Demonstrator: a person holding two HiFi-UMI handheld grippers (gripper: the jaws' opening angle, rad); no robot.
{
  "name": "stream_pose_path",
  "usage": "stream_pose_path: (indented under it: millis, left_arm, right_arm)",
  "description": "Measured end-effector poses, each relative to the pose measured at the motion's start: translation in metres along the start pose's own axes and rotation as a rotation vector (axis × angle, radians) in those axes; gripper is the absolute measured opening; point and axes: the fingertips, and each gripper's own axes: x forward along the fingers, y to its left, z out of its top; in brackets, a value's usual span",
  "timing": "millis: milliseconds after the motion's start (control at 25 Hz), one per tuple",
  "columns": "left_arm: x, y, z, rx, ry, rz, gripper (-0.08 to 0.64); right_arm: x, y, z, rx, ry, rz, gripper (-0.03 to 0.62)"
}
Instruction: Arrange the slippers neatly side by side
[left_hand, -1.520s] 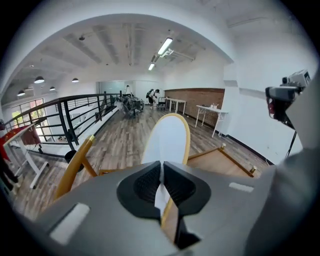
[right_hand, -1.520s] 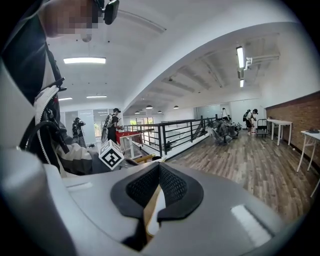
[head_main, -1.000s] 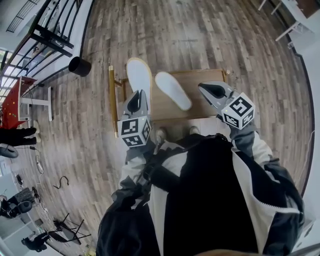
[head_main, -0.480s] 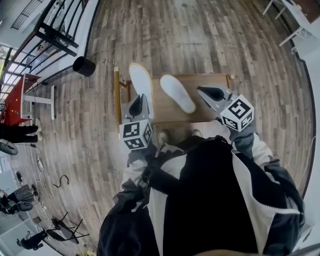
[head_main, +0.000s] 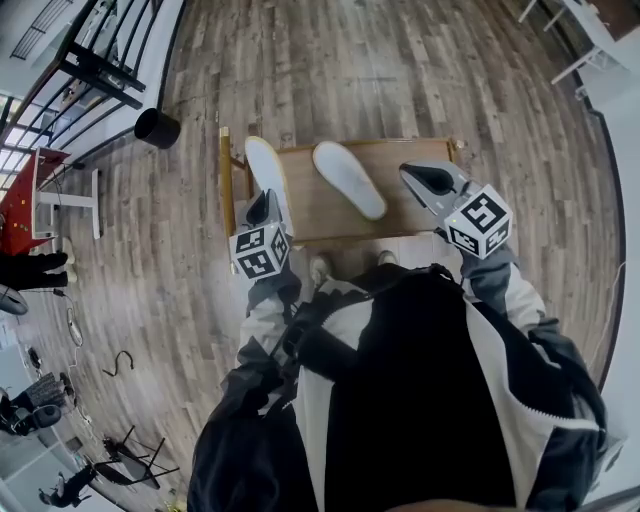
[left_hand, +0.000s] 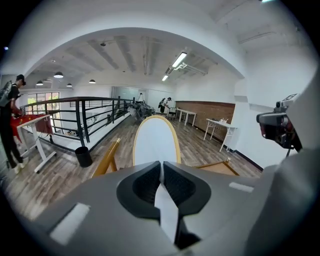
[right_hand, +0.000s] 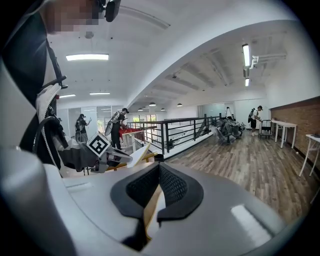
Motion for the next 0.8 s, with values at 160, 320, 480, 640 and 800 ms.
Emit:
stream_pose_path:
  millis: [160,320,480,640,800]
  left_arm:
    - [0.021,0.019,-0.030,0.018,0.083,0.036,0.028]
    - [0.041,0.033,-0.072,0.028,0.191,0.063,0.028]
    - [0.059,0.042,-0.096,0.027,0.247,0.079,0.028]
    - [0.078,0.048,-0.103,0.039,0.282,0.080,0.028]
    - [0.093,0.059,-0.114,0.041,0.314,0.090,0.028]
  right_arm:
    - [-0.005,-0.003,-0.002,0.003,0.009,-0.023,0.005]
    - [-0.011,-0.005,-0.009,0.013,0.019,-0.048,0.005]
    - [-0.015,-0.007,-0.015,0.015,0.035,-0.063,0.005]
    - [-0.019,-0.010,-0.020,0.022,0.054,-0.083,0.005]
    - [-0.025,-0.011,-0.026,0.025,0.072,-0.102,0.005]
